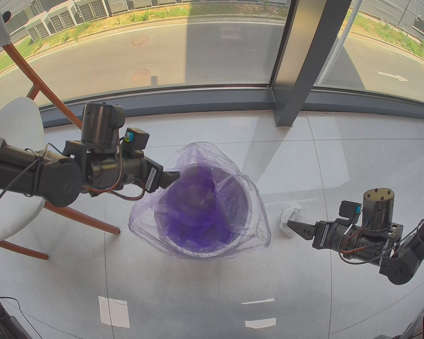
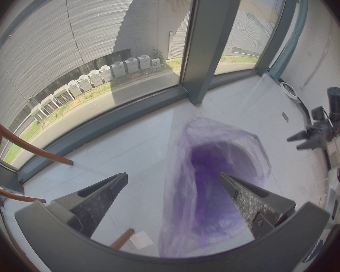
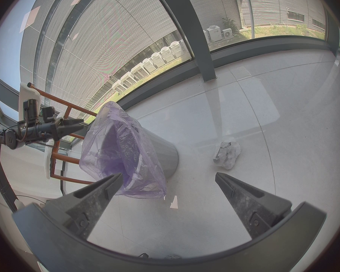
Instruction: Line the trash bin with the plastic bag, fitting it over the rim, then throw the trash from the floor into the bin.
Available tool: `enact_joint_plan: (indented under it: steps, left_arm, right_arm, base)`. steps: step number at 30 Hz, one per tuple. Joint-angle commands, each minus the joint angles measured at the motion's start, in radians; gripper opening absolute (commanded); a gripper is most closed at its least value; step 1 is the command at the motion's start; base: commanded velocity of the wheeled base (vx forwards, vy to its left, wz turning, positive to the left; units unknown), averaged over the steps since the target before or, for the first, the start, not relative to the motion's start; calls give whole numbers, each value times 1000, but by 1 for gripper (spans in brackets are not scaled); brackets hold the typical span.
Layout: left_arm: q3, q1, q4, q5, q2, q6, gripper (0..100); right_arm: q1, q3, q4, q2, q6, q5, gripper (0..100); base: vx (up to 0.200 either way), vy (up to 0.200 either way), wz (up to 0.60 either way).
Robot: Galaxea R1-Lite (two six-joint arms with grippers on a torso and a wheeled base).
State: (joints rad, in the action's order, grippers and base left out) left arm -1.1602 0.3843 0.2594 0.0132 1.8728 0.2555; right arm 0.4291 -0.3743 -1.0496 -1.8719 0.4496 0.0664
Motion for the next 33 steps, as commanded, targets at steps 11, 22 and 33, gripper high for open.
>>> enact_joint_plan:
  steps: [11,22,33]
  left_arm:
    - [290,-2,6,57,-139,54,100]
    - [274,-15,322,-4,66,57,100]
    - [241,-16,330,-6,103,47,0]
  right_arm:
    - [30,41,-3,-1,0,0,100]
    - [30,37,-3,-1,0,-5,100]
    - [31,41,-3,-1,0,-8,100]
  base:
    - [0,0,0]
    - [0,0,0]
    - [0,0,0]
